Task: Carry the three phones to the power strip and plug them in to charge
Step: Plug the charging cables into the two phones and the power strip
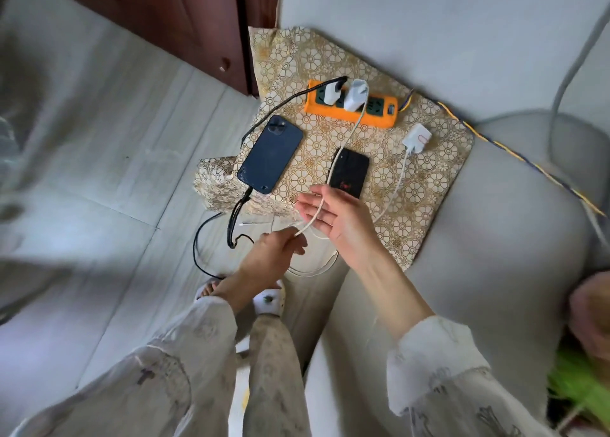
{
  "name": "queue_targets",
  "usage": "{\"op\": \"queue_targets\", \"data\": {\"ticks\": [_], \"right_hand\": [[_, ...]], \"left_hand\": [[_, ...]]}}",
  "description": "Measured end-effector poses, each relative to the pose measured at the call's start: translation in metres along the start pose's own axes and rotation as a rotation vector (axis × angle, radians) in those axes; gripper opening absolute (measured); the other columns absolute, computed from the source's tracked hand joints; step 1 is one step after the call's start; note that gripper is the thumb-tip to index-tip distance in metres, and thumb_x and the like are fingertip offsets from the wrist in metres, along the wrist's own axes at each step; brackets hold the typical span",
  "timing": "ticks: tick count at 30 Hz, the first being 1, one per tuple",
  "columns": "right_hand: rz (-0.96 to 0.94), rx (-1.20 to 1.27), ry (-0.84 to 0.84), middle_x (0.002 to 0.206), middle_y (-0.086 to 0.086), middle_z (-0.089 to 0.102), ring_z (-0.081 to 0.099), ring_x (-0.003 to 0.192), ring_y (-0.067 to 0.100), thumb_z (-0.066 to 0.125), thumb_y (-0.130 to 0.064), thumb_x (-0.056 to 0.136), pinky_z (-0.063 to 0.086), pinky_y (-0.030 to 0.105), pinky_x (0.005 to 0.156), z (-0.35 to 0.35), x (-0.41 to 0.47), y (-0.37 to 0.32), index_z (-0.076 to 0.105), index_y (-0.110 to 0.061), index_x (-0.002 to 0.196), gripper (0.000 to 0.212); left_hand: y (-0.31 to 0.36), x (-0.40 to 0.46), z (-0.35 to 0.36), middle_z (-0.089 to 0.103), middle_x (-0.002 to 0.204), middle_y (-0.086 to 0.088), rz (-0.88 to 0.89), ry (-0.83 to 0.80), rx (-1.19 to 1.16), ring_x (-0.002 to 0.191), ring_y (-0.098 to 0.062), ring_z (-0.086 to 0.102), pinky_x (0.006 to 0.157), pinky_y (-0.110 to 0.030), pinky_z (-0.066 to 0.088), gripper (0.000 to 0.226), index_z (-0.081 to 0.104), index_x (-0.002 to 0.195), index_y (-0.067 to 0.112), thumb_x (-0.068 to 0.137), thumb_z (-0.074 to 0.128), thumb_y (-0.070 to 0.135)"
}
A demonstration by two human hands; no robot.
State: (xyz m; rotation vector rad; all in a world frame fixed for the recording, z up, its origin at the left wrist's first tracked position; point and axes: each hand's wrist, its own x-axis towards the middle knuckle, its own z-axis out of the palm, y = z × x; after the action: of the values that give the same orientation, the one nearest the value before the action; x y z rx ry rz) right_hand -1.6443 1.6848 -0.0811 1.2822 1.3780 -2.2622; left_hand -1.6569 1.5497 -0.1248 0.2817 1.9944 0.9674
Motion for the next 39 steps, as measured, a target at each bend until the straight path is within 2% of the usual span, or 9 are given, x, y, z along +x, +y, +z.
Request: {"op": "queue_targets", "data": {"ticks": [9, 12, 16, 18, 22, 26, 29, 36, 39], "right_hand": [[0.063, -0.237, -0.128, 0.135, 0.006, 0.052, 0.042, 0.128, 0.013, 0.041, -0.001, 0.092, 0.027, 0.030, 0.112, 0.016, -0.092, 0.018, 0.049, -0.010, 0.128, 0.037], [0.020, -0.388, -0.250, 0.128, 0.002, 0.059, 0.051, 0.115, 0.001, 0.045, -0.006, 0.092, 0.037, 0.007, 0.091, 0.034, -0.117, 0.024, 0.056, -0.014, 0.122, 0.033], [-0.119, -0.462, -0.022, 0.101, 0.014, 0.072, 0.064, 0.078, -0.004, 0.050, -0.016, 0.092, 0.045, 0.008, 0.076, 0.039, -0.141, 0.027, 0.068, -0.004, 0.095, 0.022], [-0.201, -0.489, 0.094, 0.089, 0.020, 0.072, 0.063, 0.070, 0.004, 0.051, -0.012, 0.091, 0.049, 0.017, 0.076, 0.030, -0.154, 0.021, 0.068, 0.002, 0.092, 0.022], [-0.293, -0.557, 0.062, 0.065, 0.001, 0.063, 0.059, 0.058, 0.007, 0.051, -0.014, 0.092, 0.049, 0.013, 0.061, 0.018, -0.178, -0.004, 0.068, 0.000, 0.095, 0.022], [-0.377, -0.695, -0.031, 0.056, -0.005, 0.057, 0.051, 0.046, -0.001, 0.053, -0.019, 0.091, 0.040, 0.011, 0.051, 0.023, -0.198, -0.038, 0.067, -0.016, 0.075, 0.021], [-0.421, -0.727, -0.020, 0.053, -0.008, 0.056, 0.047, 0.044, 0.001, 0.058, -0.023, 0.088, 0.037, 0.015, 0.049, 0.015, -0.214, -0.057, 0.066, -0.023, 0.070, 0.019], [-0.413, -0.716, 0.132, 0.062, -0.005, 0.059, 0.061, 0.062, 0.012, 0.059, -0.017, 0.087, 0.044, 0.010, 0.056, -0.035, -0.240, -0.074, 0.056, -0.023, 0.060, 0.028], [-0.384, -0.869, 0.239, 0.071, 0.006, 0.064, 0.065, 0.075, 0.024, 0.054, -0.020, 0.090, 0.041, 0.026, 0.063, -0.056, -0.246, -0.071, 0.049, -0.013, 0.059, 0.033]], "left_hand": [[0.082, -0.069, -0.086, 0.073, 0.064, -0.002, -0.013, 0.042, -0.612, 0.062, -0.018, 0.071, 0.054, -0.025, 0.057, 0.019, 0.057, 0.081, 0.010, 0.094, 0.045, 0.016], [0.116, -0.080, -0.106, 0.075, 0.070, -0.005, -0.007, -0.061, -0.845, 0.069, -0.021, 0.072, 0.059, -0.027, 0.058, 0.018, 0.057, 0.089, 0.005, 0.095, 0.044, 0.015], [0.148, -0.090, -0.129, 0.074, 0.074, -0.006, -0.015, -0.063, -1.104, 0.078, -0.020, 0.071, 0.066, -0.028, 0.059, 0.018, 0.059, 0.089, 0.002, 0.094, 0.042, 0.005], [0.154, -0.096, -0.133, 0.072, 0.094, -0.006, -0.009, 0.004, -0.986, 0.095, -0.021, 0.064, 0.075, -0.029, 0.058, 0.019, 0.056, 0.107, 0.002, 0.093, 0.044, 0.006], [0.154, -0.124, -0.124, 0.037, 0.141, -0.001, 0.234, 0.162, -0.003, 0.124, -0.013, 0.044, 0.095, -0.013, 0.037, 0.055, 0.030, 0.141, 0.018, 0.090, 0.045, 0.002], [0.153, -0.148, -0.106, 0.036, 0.148, -0.003, 0.457, -0.092, 0.548, 0.141, -0.023, 0.023, 0.115, -0.039, 0.022, 0.048, 0.042, 0.135, 0.019, 0.089, 0.051, 0.008], [0.170, -0.159, -0.101, 0.070, 0.105, -0.005, 0.422, -0.039, 0.590, 0.101, -0.025, 0.061, 0.087, -0.040, 0.049, 0.020, 0.065, 0.104, 0.017, 0.089, 0.056, 0.025], [0.214, -0.162, -0.116, 0.066, 0.068, 0.004, 0.400, 0.402, 0.162, 0.059, 0.001, 0.057, 0.057, -0.003, 0.041, 0.015, 0.069, 0.081, 0.013, 0.087, 0.056, 0.017], [0.217, -0.165, -0.135, 0.068, 0.073, -0.007, 0.266, 0.552, -0.190, 0.065, -0.017, 0.066, 0.073, -0.036, 0.058, 0.017, 0.065, 0.086, 0.006, 0.091, 0.050, 0.015]]}}
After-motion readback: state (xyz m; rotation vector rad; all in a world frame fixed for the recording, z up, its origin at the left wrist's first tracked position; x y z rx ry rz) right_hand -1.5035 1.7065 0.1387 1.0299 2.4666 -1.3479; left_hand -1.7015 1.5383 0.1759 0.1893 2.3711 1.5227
